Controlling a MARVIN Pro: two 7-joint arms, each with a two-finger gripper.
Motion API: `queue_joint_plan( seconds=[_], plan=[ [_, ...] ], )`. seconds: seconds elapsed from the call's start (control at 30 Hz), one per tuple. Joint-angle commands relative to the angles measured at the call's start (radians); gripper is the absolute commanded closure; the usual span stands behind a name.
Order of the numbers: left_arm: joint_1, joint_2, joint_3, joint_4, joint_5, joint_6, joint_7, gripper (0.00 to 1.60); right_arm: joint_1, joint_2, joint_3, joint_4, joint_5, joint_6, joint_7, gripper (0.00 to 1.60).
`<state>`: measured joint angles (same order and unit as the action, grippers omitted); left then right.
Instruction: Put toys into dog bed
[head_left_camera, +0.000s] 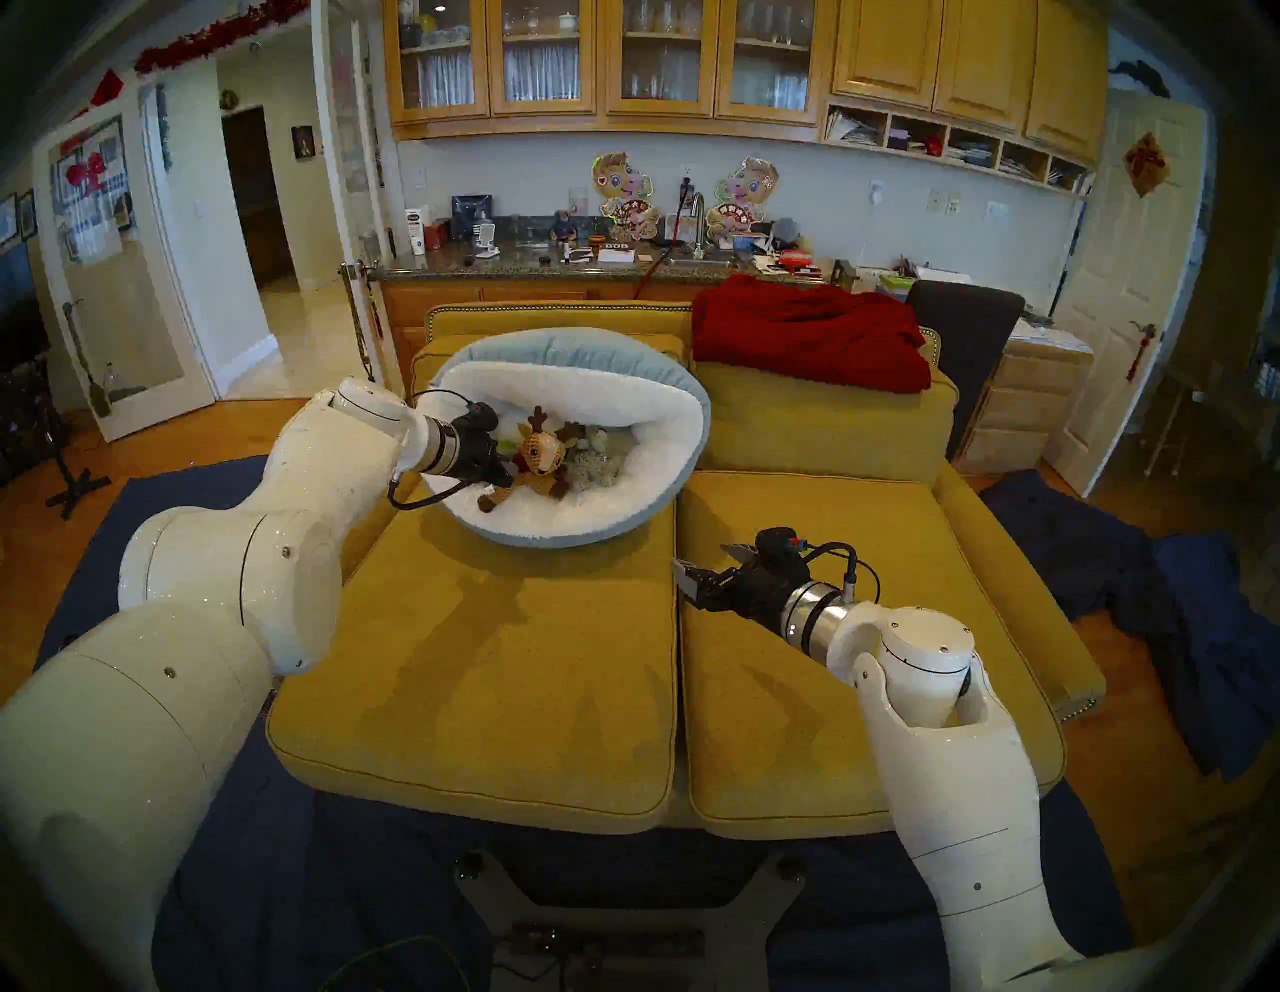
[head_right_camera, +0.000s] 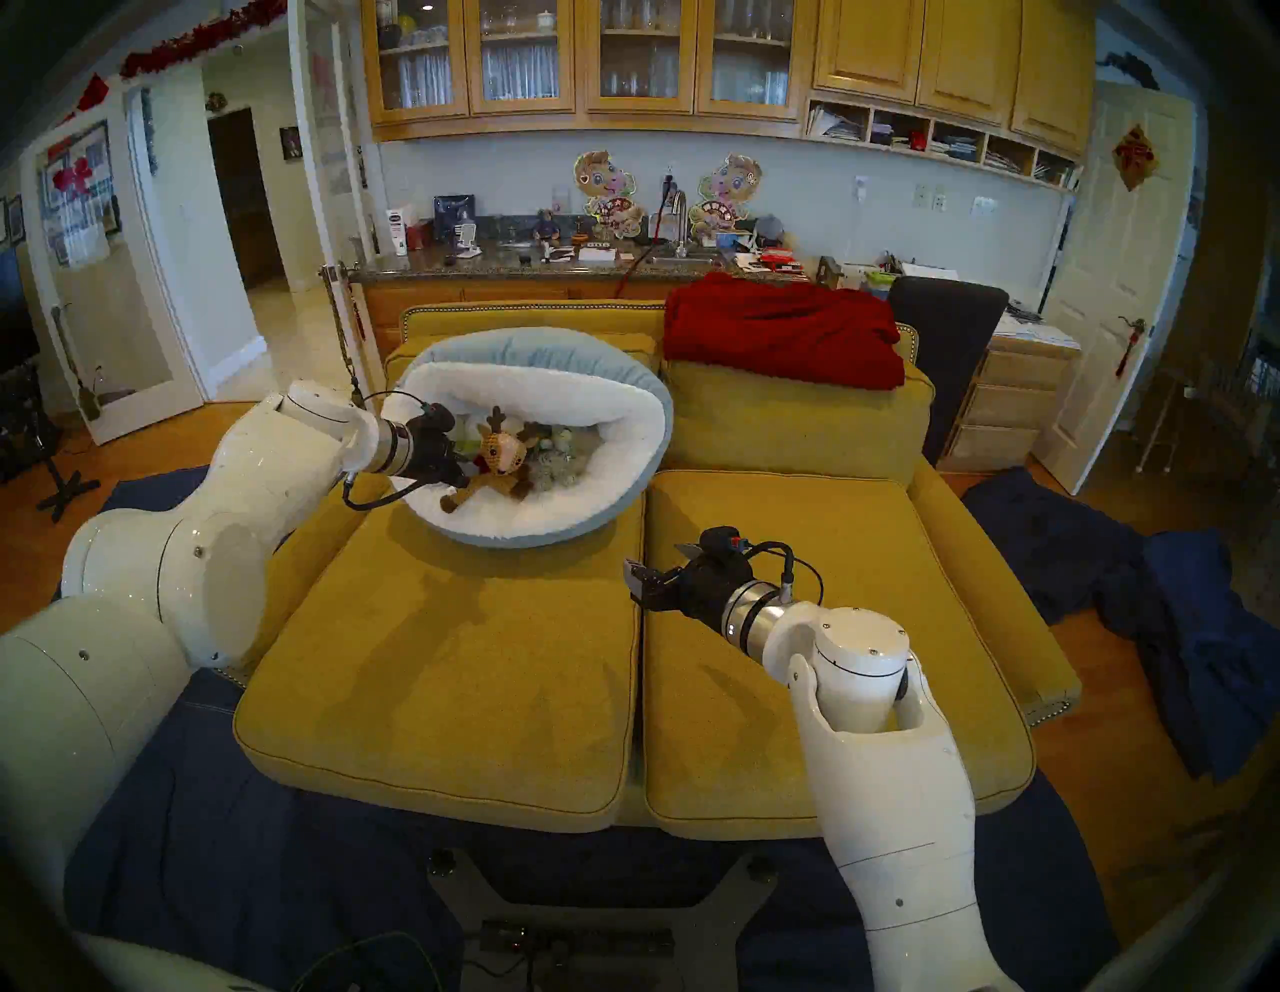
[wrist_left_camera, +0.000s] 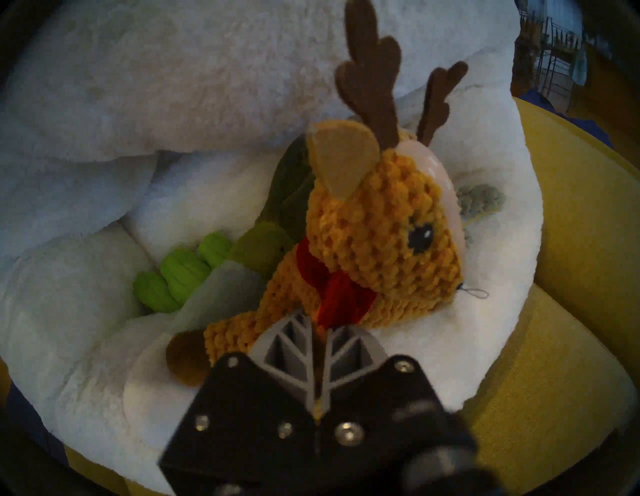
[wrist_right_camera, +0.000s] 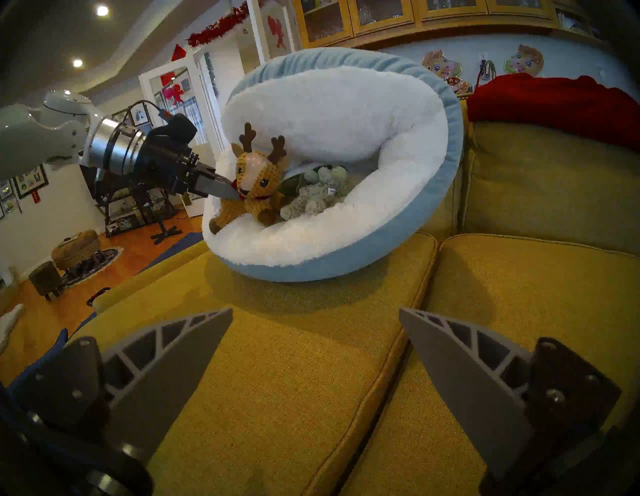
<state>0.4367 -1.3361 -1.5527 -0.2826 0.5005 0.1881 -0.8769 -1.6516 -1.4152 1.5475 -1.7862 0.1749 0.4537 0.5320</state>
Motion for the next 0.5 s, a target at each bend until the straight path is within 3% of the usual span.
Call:
queue_joint_plan(
  seconds=[0.0, 0.1, 0.23, 0.37, 0.4, 0.47],
  plan=[
    [-0.075, -0.010, -0.008, 0.003, -0.009, -0.024, 0.012, 1.60, 0.022, -0.002, 0.002, -0.030, 0.001, -0.006, 0.001, 0.00],
    [-0.081, -0.013, -0.011, 0.012, -0.009, -0.024, 0.021, 1.60, 0.022, -0.003, 0.002, -0.030, 0.000, -0.005, 0.002, 0.00],
    [-0.087, -0.016, -0.015, 0.022, -0.009, -0.028, 0.031, 0.97, 0.022, -0.004, 0.003, -0.030, -0.001, -0.005, 0.003, 0.00],
    [-0.094, -0.016, -0.023, 0.030, -0.014, -0.033, 0.038, 0.75, 0.022, -0.005, 0.004, -0.030, -0.003, -0.005, 0.005, 0.00],
    [-0.096, -0.016, -0.024, 0.032, -0.014, -0.033, 0.037, 0.60, 0.022, -0.005, 0.004, -0.031, -0.003, -0.005, 0.005, 0.00],
    [-0.100, -0.014, -0.028, 0.036, -0.017, -0.036, 0.035, 0.48, 0.022, -0.006, 0.004, -0.031, -0.004, -0.005, 0.005, 0.00]
  ],
)
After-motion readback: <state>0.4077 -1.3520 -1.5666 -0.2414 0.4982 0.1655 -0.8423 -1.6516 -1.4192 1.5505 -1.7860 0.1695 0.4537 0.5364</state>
